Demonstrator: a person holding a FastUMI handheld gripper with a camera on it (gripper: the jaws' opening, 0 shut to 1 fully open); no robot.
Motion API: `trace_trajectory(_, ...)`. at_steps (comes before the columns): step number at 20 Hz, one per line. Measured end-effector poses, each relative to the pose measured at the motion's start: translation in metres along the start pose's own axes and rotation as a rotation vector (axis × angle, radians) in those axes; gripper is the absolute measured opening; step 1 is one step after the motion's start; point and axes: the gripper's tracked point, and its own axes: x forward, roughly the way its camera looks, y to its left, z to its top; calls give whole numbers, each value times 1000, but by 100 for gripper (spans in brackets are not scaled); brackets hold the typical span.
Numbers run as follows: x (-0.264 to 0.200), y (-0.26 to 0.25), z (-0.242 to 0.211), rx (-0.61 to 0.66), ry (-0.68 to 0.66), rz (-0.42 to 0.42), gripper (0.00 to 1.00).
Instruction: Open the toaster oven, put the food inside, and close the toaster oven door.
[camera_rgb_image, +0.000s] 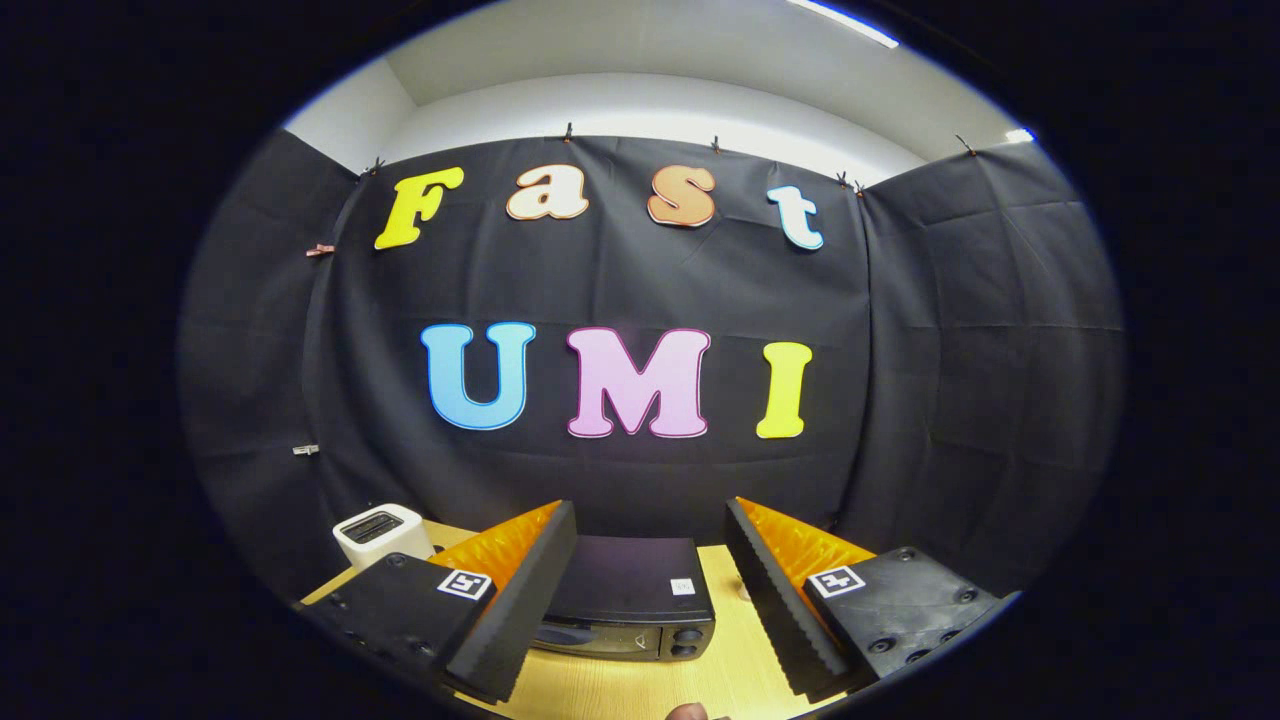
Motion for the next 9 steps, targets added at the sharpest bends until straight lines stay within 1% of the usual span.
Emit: trace_trajectory(9, -4, -5, -5, -17, 4, 0, 98)
